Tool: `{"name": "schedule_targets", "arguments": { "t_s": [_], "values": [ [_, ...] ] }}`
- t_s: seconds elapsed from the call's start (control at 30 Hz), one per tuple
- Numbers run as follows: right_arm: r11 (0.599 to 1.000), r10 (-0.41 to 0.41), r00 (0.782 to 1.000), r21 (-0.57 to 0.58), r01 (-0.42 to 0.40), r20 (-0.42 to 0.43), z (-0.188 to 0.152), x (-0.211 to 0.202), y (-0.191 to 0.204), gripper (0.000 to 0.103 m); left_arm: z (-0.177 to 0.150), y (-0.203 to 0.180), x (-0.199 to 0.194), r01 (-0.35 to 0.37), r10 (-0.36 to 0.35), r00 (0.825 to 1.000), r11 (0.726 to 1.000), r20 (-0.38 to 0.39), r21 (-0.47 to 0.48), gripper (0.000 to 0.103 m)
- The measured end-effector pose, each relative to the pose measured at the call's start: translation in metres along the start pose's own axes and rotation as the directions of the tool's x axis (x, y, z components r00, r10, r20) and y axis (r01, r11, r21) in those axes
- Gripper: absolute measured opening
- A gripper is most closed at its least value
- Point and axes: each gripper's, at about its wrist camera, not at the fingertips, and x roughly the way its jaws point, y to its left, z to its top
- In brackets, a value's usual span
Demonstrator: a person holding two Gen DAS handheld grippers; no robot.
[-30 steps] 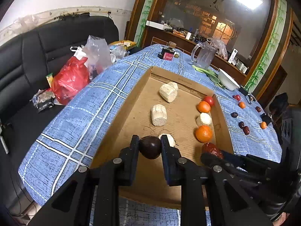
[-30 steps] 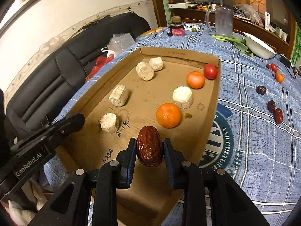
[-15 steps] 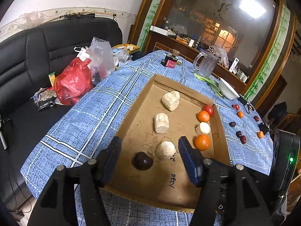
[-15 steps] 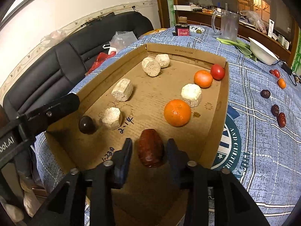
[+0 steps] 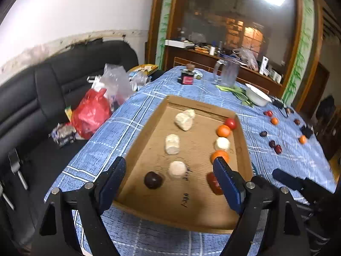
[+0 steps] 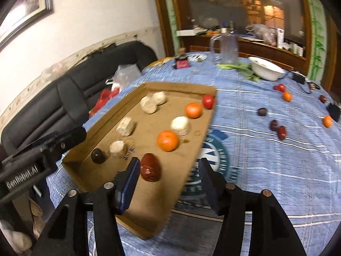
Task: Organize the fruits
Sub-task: 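Withdraw both open tools from the tray toward the remaining dates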
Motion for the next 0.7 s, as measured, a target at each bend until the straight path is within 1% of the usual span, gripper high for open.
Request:
{"name": "schedule_targets", "arguments": {
  "t_s": [0.1,0.27,0.4,0.47,0.5,0.53,0.57,0.6,0.63,0.7],
  "values": [
    [1.0,-0.022,1.0,0.021,0.021,0.015,-0.001,-0.01,-0.011,0.064,-0.001,-0.018,-0.008,-0.004,0.003,1.0,0.999,0.015,0.052,0.083],
    [0.995,-0.08,0.996,0.062,0.078,0.039,-0.007,-0.028,-0.037,0.068,-0.002,-0.048,-0.023,0.055,-0.058,0.998,0.993,0.03,0.104,0.083],
    [0.978,-0.184,0.982,0.114,0.177,0.05,-0.018,-0.048,-0.071,0.07,-0.001,-0.077,-0.032,0.122,-0.128,0.991,0.984,0.034,0.13,0.083],
    [0.961,-0.238,0.97,0.156,0.228,0.053,-0.025,-0.059,-0.092,0.074,-0.001,-0.099,-0.039,0.161,-0.167,0.985,0.975,0.03,0.157,0.083],
    [0.95,-0.265,0.963,0.186,0.252,0.047,-0.028,-0.063,-0.105,0.076,-0.001,-0.113,-0.043,0.178,-0.187,0.982,0.967,0.029,0.182,0.083],
    [0.938,-0.285,0.958,0.219,0.27,0.037,-0.032,-0.067,-0.118,0.076,-0.003,-0.133,-0.051,0.188,-0.202,0.979,0.955,0.038,0.23,0.083],
    [0.921,-0.299,0.954,0.267,0.284,0.019,-0.036,-0.07,-0.136,0.076,-0.005,-0.145,-0.056,0.189,-0.208,0.977,0.946,0.047,0.263,0.083],
    [0.909,-0.305,0.952,0.3,0.29,0.005,-0.038,-0.072,-0.147,0.076,-0.009,-0.163,-0.064,0.186,-0.215,0.975,0.932,0.063,0.312,0.083],
    [0.893,-0.312,0.95,0.337,0.298,-0.014,-0.041,-0.074,-0.161,0.076,-0.011,-0.174,-0.068,0.182,-0.218,0.973,0.922,0.071,0.342,0.083],
    [0.86,-0.315,0.948,0.409,0.305,-0.044,-0.05,-0.076,-0.183,0.075,-0.022,-0.203,-0.079,0.165,-0.224,0.97,0.891,0.093,0.424,0.083]
  ]
}}
